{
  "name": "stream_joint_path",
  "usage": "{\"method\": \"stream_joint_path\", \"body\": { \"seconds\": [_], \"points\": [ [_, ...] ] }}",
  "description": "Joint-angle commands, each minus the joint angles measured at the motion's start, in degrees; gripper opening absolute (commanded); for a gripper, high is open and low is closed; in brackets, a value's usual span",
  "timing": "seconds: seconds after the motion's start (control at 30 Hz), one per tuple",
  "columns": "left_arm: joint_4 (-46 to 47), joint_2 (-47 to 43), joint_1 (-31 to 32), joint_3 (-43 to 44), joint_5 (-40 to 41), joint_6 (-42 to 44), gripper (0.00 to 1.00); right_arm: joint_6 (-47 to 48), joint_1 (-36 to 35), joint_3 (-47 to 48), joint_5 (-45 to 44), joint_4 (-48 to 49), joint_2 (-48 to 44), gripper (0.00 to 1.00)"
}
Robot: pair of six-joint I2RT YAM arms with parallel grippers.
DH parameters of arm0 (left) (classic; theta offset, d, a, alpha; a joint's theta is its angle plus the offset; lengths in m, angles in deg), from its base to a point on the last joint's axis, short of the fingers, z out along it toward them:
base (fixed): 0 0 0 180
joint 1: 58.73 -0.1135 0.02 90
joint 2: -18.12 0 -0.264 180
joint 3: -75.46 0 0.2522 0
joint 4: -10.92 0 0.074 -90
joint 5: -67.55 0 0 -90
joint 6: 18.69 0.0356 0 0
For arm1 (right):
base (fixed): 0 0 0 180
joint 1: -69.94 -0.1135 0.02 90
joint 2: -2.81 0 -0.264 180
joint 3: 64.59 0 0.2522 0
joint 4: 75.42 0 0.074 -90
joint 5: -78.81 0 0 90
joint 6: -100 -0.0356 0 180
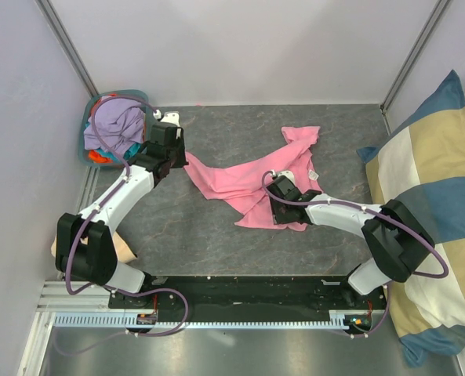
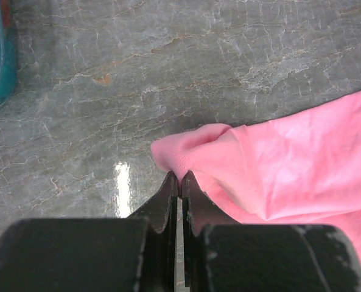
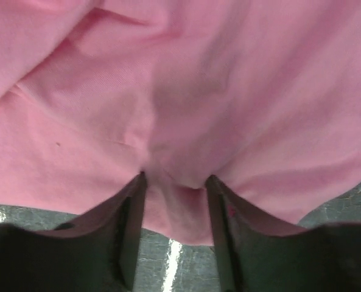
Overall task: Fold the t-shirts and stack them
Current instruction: Flatten the tshirt out
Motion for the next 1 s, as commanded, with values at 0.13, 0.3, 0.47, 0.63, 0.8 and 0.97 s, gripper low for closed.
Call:
{"method": "stream_joint_path", "body": {
  "seconds": [0.13, 0.3, 0.47, 0.63, 0.8, 0.97],
  "points": [
    [1.59, -3.06, -0.38, -1.12, 0.22, 0.75, 0.02, -1.25, -0.64, -0.51, 1.18, -1.63, 0.73, 0.00],
    [-1.14, -8.13, -0.38, -1.82, -1.71, 0.92, 0.02, -1.25, -1.61, -0.16, 5.74, -4.70, -6.47, 0.00],
    [-6.41, -17.11, -0.38, -4.19, -5.04, 0.31, 0.02, -0.81, -3.45, 2.99, 13.82, -11.80, -16.93, 0.00],
    [-14.40, -29.39, -0.29, -4.63, -7.68, -1.27, 0.02, -0.72, -3.98, 8.35, 19.10, -20.25, -25.45, 0.00],
    [-19.77, -34.00, -0.38, -2.71, -5.59, -0.93, 0.02, -0.46, -3.89, 13.28, 17.29, -24.92, -28.11, 0.02],
    [-17.67, -24.46, -0.38, 1.16, -3.56, 0.57, 0.02, 1.82, -2.75, 17.58, 5.68, -24.05, -19.34, 0.00]
  ]
}}
